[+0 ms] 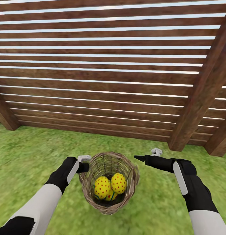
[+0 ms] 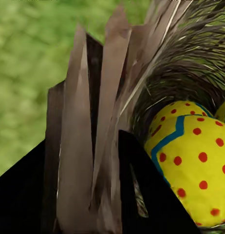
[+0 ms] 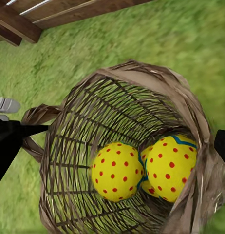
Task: Take the three Easter eggs out of the wicker basket on the lawn in the garden, then place them on the lawn next to a single tree (choose any tree) so that all three eggs are next to the same tree and none are left in the basket.
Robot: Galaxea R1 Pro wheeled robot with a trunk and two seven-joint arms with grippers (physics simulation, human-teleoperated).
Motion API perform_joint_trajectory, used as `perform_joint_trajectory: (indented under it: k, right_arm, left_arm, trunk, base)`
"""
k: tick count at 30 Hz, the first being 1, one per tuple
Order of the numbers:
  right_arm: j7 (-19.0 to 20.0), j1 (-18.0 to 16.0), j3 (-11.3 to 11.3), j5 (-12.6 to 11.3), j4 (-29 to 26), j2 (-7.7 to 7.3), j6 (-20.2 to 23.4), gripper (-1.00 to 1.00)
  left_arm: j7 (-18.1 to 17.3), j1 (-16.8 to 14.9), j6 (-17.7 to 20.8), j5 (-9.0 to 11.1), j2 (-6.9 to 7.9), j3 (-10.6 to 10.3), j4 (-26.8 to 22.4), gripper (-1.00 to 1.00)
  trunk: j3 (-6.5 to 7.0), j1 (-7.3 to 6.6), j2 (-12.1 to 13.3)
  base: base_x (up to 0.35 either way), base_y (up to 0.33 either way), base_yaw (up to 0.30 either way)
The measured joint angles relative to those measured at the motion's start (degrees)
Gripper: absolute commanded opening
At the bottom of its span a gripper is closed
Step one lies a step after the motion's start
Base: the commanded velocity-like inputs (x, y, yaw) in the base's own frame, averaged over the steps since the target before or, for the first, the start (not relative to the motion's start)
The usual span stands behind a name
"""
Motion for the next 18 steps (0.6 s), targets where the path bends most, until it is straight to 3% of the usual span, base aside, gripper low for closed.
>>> perform_joint_trajectory:
  k: [8, 18]
  right_arm:
    - [0.0, 0.0, 0.0, -0.1, 0.1, 0.00, 0.0, 1.00]
    - [0.0, 0.0, 0.1, 0.0, 0.2, 0.01, -0.2, 1.00]
  left_arm:
    - [0.1, 0.0, -0.1, -0.1, -0.01, 0.0, 0.0, -1.00]
    - [0.1, 0.0, -0.1, -0.3, -0.01, -0.1, 0.0, -1.00]
  trunk:
    - [0.00, 0.00, 0.0]
    - [1.79, -2.19, 4.0]
  base:
    - [0.000, 0.000, 0.000]
    - [0.000, 0.000, 0.000]
